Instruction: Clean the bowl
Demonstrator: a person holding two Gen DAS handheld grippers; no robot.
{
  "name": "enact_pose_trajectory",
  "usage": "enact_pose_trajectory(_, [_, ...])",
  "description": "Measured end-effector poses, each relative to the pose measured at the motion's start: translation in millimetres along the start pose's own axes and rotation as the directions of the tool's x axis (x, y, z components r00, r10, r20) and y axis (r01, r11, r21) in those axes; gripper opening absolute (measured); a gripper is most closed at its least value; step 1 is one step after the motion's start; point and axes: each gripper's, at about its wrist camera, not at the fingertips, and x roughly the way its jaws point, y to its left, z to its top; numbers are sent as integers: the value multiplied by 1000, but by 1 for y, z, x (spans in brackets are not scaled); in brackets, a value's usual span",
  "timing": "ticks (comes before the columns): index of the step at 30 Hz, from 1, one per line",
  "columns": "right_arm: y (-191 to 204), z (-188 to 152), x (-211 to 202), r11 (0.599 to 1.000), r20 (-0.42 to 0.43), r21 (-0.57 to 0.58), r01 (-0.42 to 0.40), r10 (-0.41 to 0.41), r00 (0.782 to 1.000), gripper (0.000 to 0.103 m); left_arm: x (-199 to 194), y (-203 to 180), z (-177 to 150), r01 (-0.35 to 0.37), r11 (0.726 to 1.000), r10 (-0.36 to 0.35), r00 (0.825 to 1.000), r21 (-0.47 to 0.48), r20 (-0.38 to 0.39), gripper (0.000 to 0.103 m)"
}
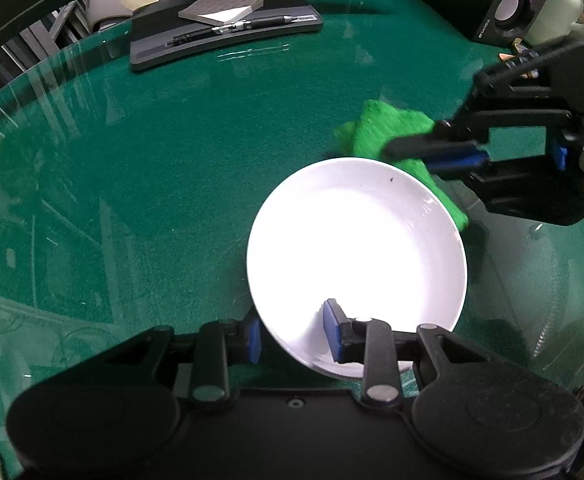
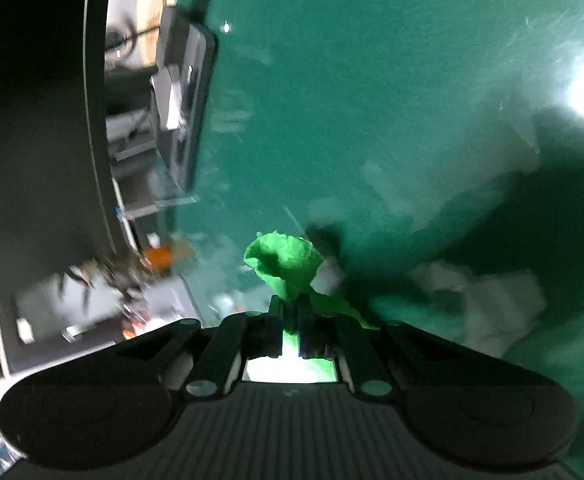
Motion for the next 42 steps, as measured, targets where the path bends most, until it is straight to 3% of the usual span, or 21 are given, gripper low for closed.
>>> enact_pose_trajectory(3, [-4, -4, -7, 1000, 13, -6, 18, -18, 1000, 7, 0, -1, 0, 1, 1000, -1, 1000, 13, 3, 31])
enact_pose_trajectory(7, [-17, -9, -24, 995, -15, 11, 99, -99, 995, 7, -1, -2, 0, 2, 1000, -2, 1000, 23, 5, 31])
enact_pose_trajectory(16, [24, -9, 11, 981, 34, -120, 155, -152, 988, 8, 0, -3, 1, -3, 1000, 3, 1000, 13, 3, 31])
enact_pose_trajectory(24, [12, -15, -8, 961, 51, -124, 246, -241, 969, 8, 1, -4, 1, 3, 999, -3, 1000, 35, 2, 31])
enact_pose_trajectory(36, [47, -24, 16, 887, 121, -318, 334, -311, 943, 8, 3, -4, 0, 6, 999, -6, 1000, 38, -2, 31])
enact_pose_trajectory(42, [50, -26, 15, 873, 128, -345, 346, -321, 938, 8, 2, -6, 0, 0, 999, 0, 1000, 48, -7, 31])
